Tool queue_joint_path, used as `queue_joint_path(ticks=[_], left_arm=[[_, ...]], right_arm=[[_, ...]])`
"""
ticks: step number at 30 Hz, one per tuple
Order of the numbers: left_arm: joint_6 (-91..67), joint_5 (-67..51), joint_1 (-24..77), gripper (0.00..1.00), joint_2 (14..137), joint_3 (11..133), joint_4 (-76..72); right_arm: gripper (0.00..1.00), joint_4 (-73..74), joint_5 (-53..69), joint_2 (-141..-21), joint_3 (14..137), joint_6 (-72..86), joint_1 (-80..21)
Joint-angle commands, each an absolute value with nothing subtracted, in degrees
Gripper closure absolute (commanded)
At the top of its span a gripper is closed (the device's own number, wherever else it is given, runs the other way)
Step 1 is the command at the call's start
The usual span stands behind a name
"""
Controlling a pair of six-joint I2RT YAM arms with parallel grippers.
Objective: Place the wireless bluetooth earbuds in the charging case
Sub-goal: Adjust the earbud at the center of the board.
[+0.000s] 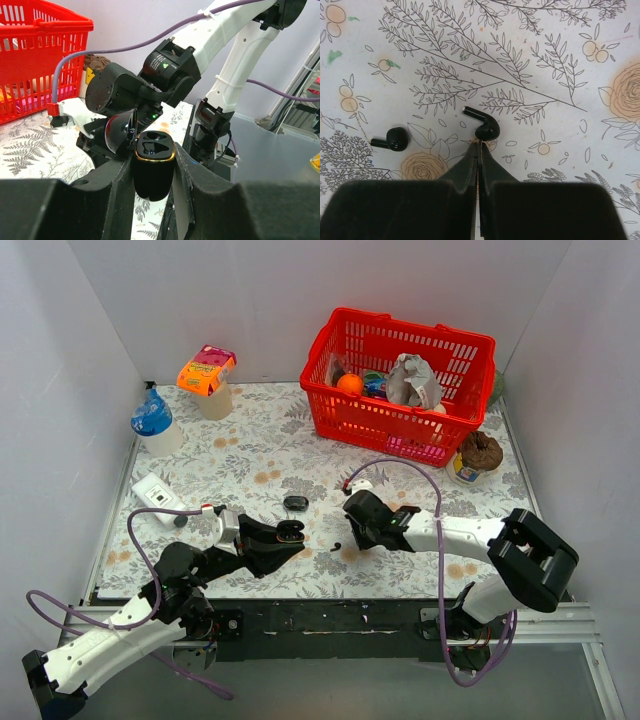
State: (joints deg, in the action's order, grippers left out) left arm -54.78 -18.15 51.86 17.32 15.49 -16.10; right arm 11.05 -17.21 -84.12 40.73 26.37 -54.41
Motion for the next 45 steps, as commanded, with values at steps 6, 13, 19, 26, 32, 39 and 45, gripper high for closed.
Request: queue_joint_path(ticks=[6,13,19,26,32,39,45], left_arm=[[-53.9,-17.2,51.9,1.0,18.1,17.8,-14.9],[-54.1,-17.7,51.9,1.0,18.3,18.2,-14.9],[-54.3,-17.7,51.9,1.0,18.4,18.2,-14.9],[-54.3,-17.8,51.9,1.0,18.2,18.2,-14.8],[-54.5,-17.8,51.9,1.0,17.8,17.7,-14.8],[-54.2,-17.6,51.9,1.0,17.4,17.5,-14.7],[-54.2,-17.5,51.9,1.0,17.8,17.5,-14.8]], right_arm=[[0.99,15.6,-20.0,-82.3,39.2,20.6,-53.3],[0.99,13.9,-17.1,-83.1,40.3,20.6,-52.6],[0.99,13.9,-17.2,-83.6,40.7,20.4,-52.4],[0.99,12.6,-16.7,-84.2,40.9,19.4,-51.1],[0.99,11.0,-15.6,-84.9,42.3,16.9,-50.8],[0.99,8.9,-13.7,-84.9,43.1,13.5,-50.8],[0.99,7.4,-13.3,-86.0,44.6,8.9,-50.8]])
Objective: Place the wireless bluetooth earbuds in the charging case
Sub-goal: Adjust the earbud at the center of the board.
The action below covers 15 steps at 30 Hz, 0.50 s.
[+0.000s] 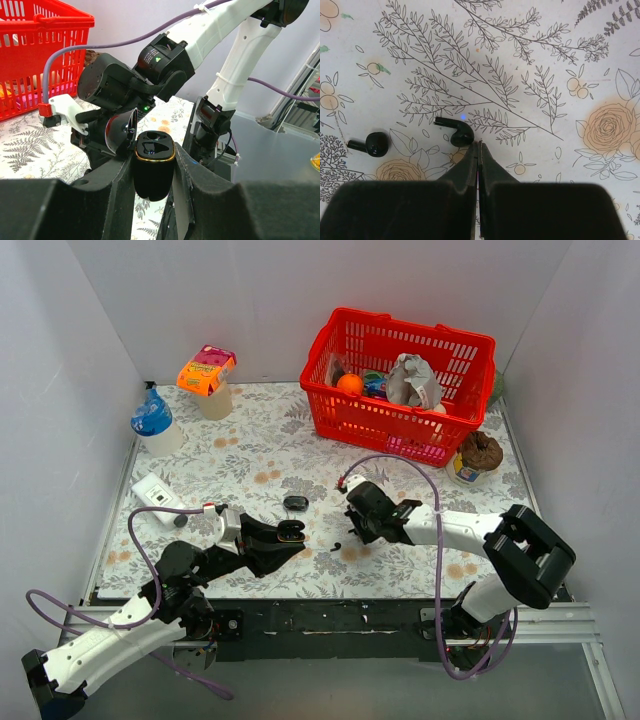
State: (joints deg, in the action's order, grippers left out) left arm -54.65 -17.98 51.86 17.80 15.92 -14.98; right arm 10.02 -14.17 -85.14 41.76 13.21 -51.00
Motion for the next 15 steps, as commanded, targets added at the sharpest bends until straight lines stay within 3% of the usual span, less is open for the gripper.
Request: queue_joint_path(ticks=[1,15], left_arm=[[-54.2,-17.5,51.9,1.0,17.8,17.5,-14.9],[-54.1,-17.8,51.9,1.0,17.9,17.4,-14.9]], right_arm=[[0.99,6.8,-13.3,-86.5,45.0,8.3,-50.8],[0.99,5.7,-10.6,-92.5,51.9,2.5,-50.8]])
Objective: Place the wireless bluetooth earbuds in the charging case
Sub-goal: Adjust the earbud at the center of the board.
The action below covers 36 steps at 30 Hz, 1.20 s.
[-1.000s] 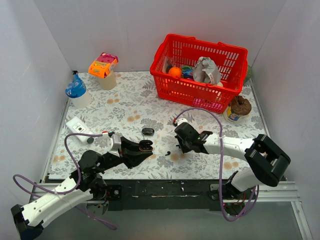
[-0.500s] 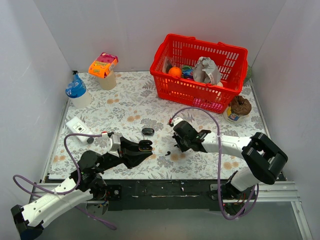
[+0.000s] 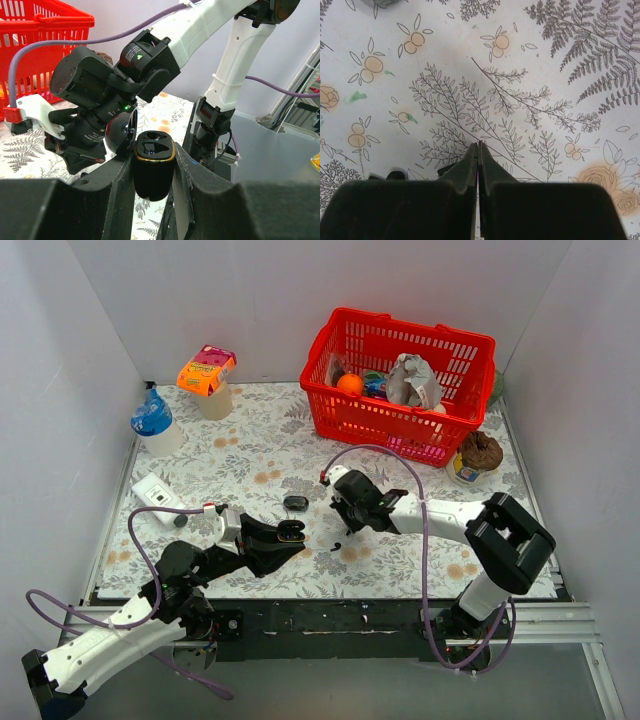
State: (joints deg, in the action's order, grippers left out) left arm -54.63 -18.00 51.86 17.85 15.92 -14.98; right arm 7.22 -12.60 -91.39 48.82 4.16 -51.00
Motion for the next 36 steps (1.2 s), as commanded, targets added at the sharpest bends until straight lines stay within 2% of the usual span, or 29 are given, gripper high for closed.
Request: queue_joint_path(ticks=[1,7,13,19,36], left_arm=[[-54.1,-17.9,51.9,1.0,17.9,17.4,-14.9],[-54.1,-17.9,51.9,1.0,18.3,17.6,-15.0],[-54.1,-18.1,51.9,1.0,18.5,17.8,-15.2],[-54.6,-18.5,51.9,1.0,18.5,17.8,-15.2],[-54.7,-18.3,51.9,1.0,17.8,17.9,-14.9]], right_arm=[[0.99,5.8,-10.8,-92.9,52.0,2.8,-50.8],[0.99,7.6,-19.6,-87.4,51.2,11.2,-49.1],[0.99,10.8,-12.8,-83.9,47.4,16.4,-48.8],[0.99,7.4,-7.2,-81.7,39.7,19.1,-49.9],[0.99,8.0,-11.9,-86.4,40.8,15.6,-51.8]])
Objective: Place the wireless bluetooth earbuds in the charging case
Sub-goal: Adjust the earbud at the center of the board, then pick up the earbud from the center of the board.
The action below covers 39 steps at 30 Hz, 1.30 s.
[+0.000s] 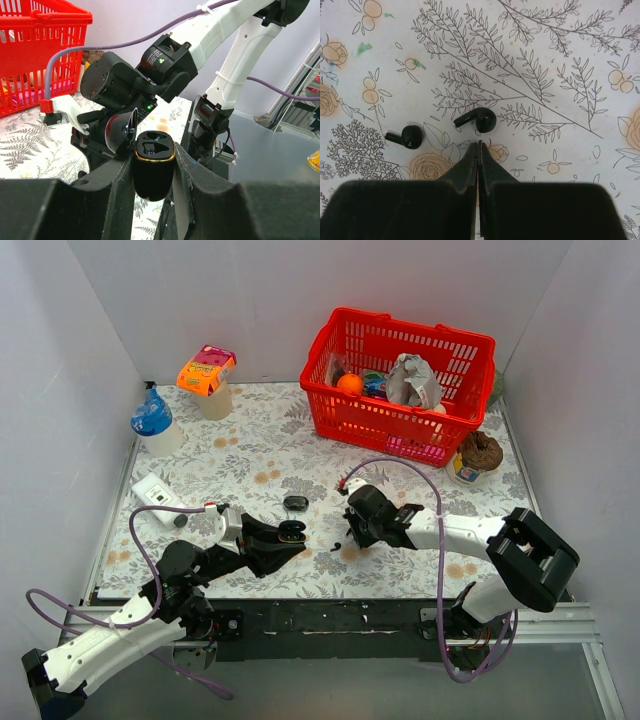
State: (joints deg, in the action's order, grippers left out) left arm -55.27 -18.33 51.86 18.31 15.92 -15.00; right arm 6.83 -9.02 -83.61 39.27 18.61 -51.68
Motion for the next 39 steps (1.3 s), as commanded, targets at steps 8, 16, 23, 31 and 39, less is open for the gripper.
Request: queue_joint_path(ticks=[8,16,23,31,39], left_arm=[[-54.3,-17.9,51.9,1.0,17.3,17.7,-14.4],[-54.2,-18.1,51.9,1.0,17.8,17.8,-14.4],[-54.1,-18.1,51.9,1.0,17.9,17.9,-14.4],[-54.3,-17.6,51.9,1.0,17.8,18.3,-14.3],[-54.9,-17.5,51.9,1.0,18.0,18.5,-14.2]], right_arm=[[0.99,9.2,-13.7,-88.3,42.8,11.4,-51.4],[0.99,9.7,-13.1,-89.9,45.3,8.9,-51.2],[0.98,17.4,-21.2,-84.7,48.0,16.6,-51.1],[0.45,21.0,-14.2,-84.5,57.3,18.5,-51.1],[0.42,27.0,-14.1,-95.4,64.1,21.7,-51.3]])
